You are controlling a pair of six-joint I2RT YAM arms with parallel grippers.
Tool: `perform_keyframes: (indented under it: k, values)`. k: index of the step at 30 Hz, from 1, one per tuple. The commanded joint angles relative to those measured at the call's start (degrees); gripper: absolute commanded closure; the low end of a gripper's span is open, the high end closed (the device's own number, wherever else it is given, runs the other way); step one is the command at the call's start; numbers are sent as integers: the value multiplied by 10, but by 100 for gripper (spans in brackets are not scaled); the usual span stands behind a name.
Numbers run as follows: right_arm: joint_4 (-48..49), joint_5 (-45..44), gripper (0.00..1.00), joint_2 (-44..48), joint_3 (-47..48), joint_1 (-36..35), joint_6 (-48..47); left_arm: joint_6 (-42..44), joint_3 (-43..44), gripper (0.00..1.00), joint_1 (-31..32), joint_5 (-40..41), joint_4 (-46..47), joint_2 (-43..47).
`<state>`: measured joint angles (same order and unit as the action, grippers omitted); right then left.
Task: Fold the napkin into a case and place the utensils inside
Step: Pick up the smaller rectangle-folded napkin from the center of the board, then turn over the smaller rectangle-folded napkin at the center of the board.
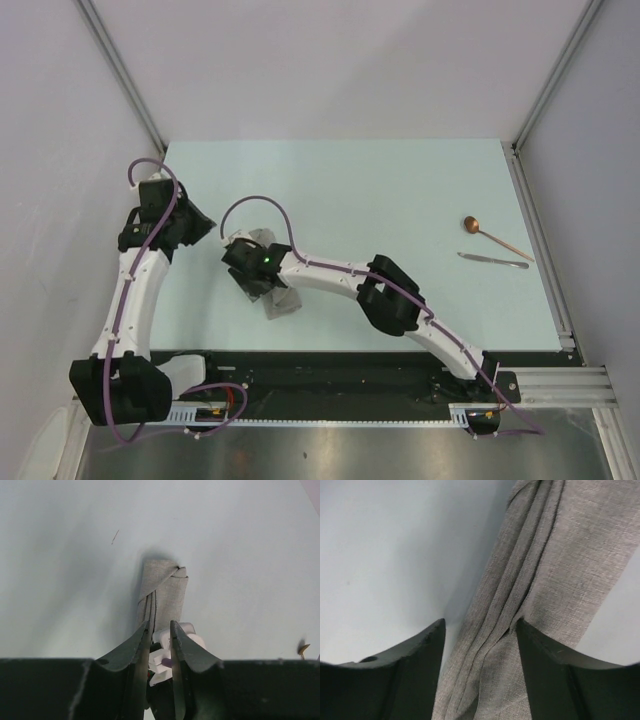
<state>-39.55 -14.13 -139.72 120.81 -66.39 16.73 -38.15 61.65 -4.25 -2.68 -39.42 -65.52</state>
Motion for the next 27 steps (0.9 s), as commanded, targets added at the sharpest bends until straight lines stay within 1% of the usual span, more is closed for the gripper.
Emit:
perform_keyframes:
  k: [1,2,3,5,6,8,9,11,12,13,14,15,16,17,19,20,22,23,25,26,27]
  values:
    - [-63,-78,40,-46,50,-15,9,-13,20,73,-6,10,-2,1]
    - [-69,-86,43,-51,53,-16,10,-12,19,73,-6,8,-1,0]
    - [-71,-96,54,-54,59,-19,9,-12,19,73,-7,5,0,0]
    - [-77,-105,61,-63,65,-19,10,-11,17,73,-8,1,3,-1]
    - [-82,-113,70,-63,75,-19,10,-11,17,73,-8,1,4,-2]
    - [-84,-123,80,-60,82,-20,8,-11,15,73,-8,0,7,-3]
    - [-83,-126,89,-50,84,-20,8,-11,15,73,-8,0,8,-3]
    - [-64,-107,92,-31,75,-17,0,-9,12,74,-8,-7,14,-5]
    - [-58,-94,97,-6,68,-15,-1,-4,12,73,-8,-13,17,-6]
    - [-48,-74,99,8,51,-8,-3,-1,9,74,-8,-17,21,-6]
    - [-19,-24,100,24,32,-1,-5,4,7,74,-8,-32,30,-7]
    - [-5,-5,100,43,13,5,0,11,5,74,-8,-40,36,-7]
    - [10,17,100,78,-33,11,6,17,2,73,-8,-50,43,-8]
    - [54,75,100,100,-57,27,8,21,-2,73,-8,-70,55,-8]
    - [94,136,100,147,-106,51,31,26,-6,73,-8,-84,64,-11]
    - [142,212,100,162,-156,76,58,27,-11,73,-8,-96,73,-14]
    - [205,264,100,206,-221,100,82,27,-14,73,-8,-104,78,-15]
    - [250,302,100,217,-270,121,102,27,-15,73,-8,-108,85,-15]
    - [295,337,100,237,-310,137,123,28,-16,73,-8,-115,87,-19]
    - [340,376,100,254,-333,149,136,28,-16,73,-8,-116,89,-19]
    - [371,399,100,261,-376,171,171,28,-17,73,-8,-120,92,-22]
